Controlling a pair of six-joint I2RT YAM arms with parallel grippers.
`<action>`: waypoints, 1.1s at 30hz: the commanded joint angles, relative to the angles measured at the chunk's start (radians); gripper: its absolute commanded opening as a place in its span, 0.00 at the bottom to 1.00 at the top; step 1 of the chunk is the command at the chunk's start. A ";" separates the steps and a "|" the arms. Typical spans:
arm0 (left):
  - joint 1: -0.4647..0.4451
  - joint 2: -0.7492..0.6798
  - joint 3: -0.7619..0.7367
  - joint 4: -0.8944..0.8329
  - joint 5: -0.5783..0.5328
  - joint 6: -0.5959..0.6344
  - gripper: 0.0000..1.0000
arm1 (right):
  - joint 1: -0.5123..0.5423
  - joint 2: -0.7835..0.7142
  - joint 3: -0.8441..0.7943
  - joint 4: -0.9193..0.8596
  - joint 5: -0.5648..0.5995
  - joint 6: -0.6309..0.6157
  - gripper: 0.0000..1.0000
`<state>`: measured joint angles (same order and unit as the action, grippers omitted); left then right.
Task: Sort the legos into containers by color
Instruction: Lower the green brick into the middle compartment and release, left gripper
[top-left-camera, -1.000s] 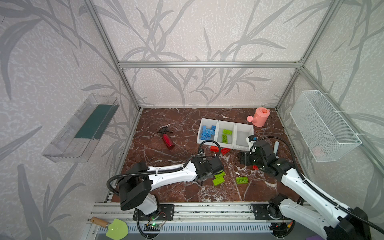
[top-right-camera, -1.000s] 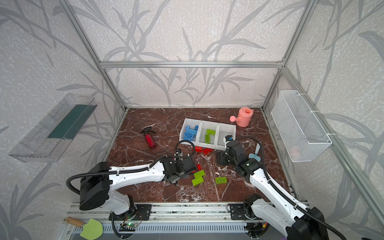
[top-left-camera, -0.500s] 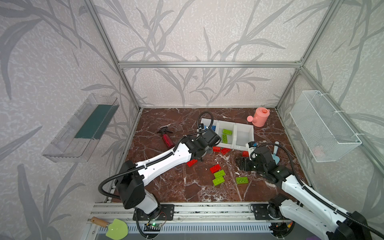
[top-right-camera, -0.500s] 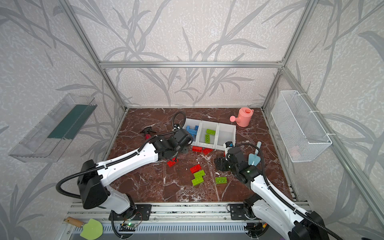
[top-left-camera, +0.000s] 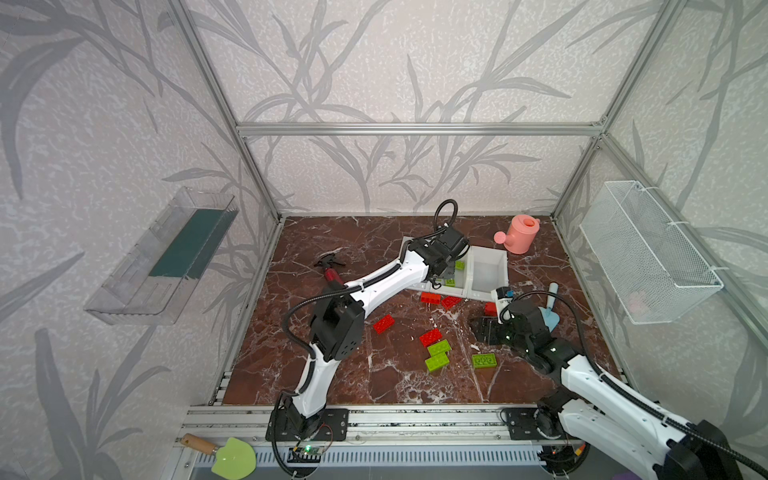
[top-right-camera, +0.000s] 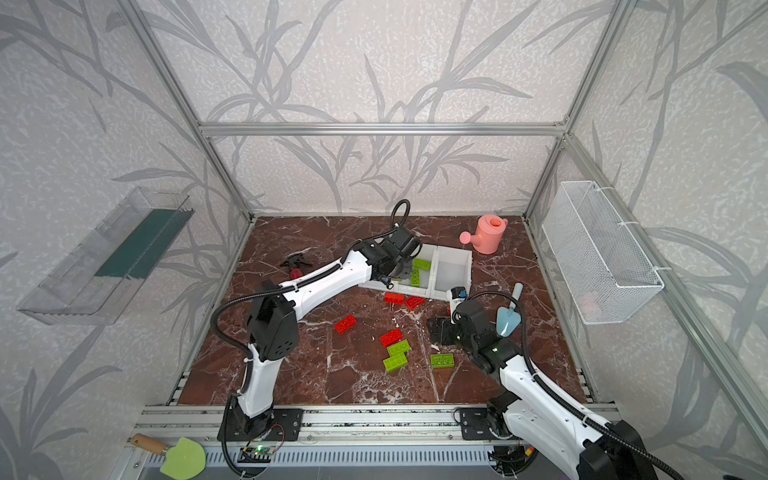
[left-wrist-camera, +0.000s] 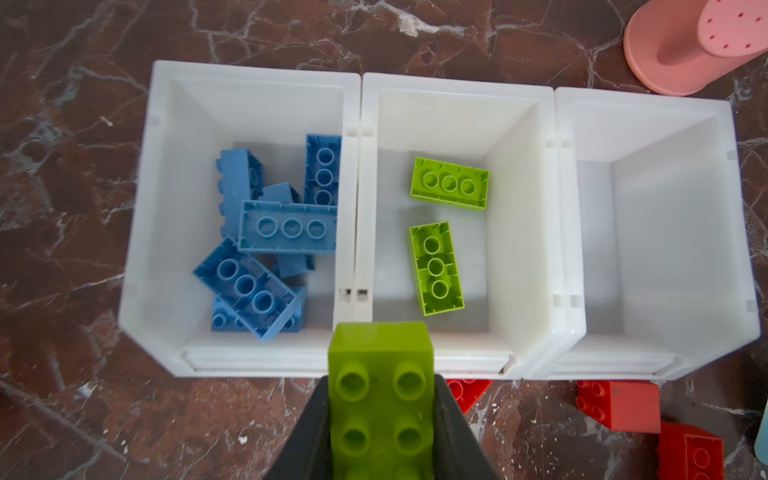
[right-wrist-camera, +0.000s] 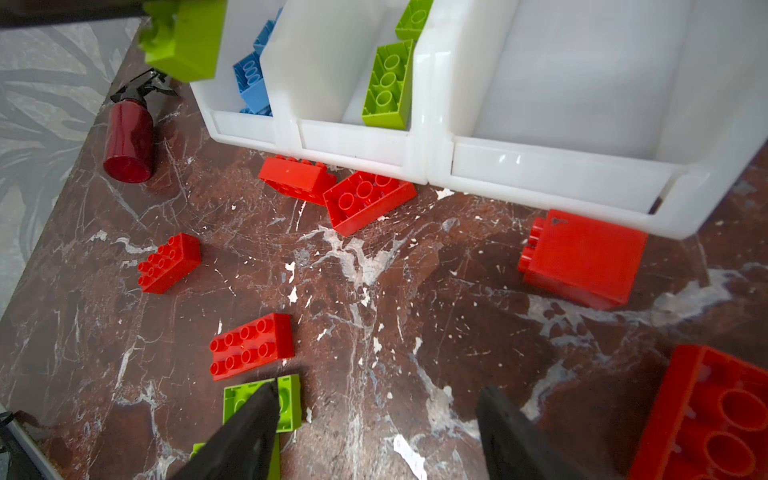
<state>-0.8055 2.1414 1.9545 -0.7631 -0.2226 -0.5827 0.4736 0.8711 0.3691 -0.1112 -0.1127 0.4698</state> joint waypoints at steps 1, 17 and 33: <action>0.012 0.077 0.124 -0.066 0.056 0.059 0.30 | -0.003 -0.020 -0.015 0.054 0.018 0.014 0.76; 0.042 0.277 0.408 -0.114 0.162 0.118 0.42 | -0.003 -0.107 -0.043 0.045 0.046 0.006 0.77; 0.042 -0.147 -0.070 0.133 0.127 0.089 0.78 | 0.202 -0.078 0.084 -0.156 0.154 -0.054 1.00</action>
<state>-0.7673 2.1296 1.9594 -0.7200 -0.0723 -0.4789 0.6395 0.7860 0.4164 -0.2123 -0.0010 0.4229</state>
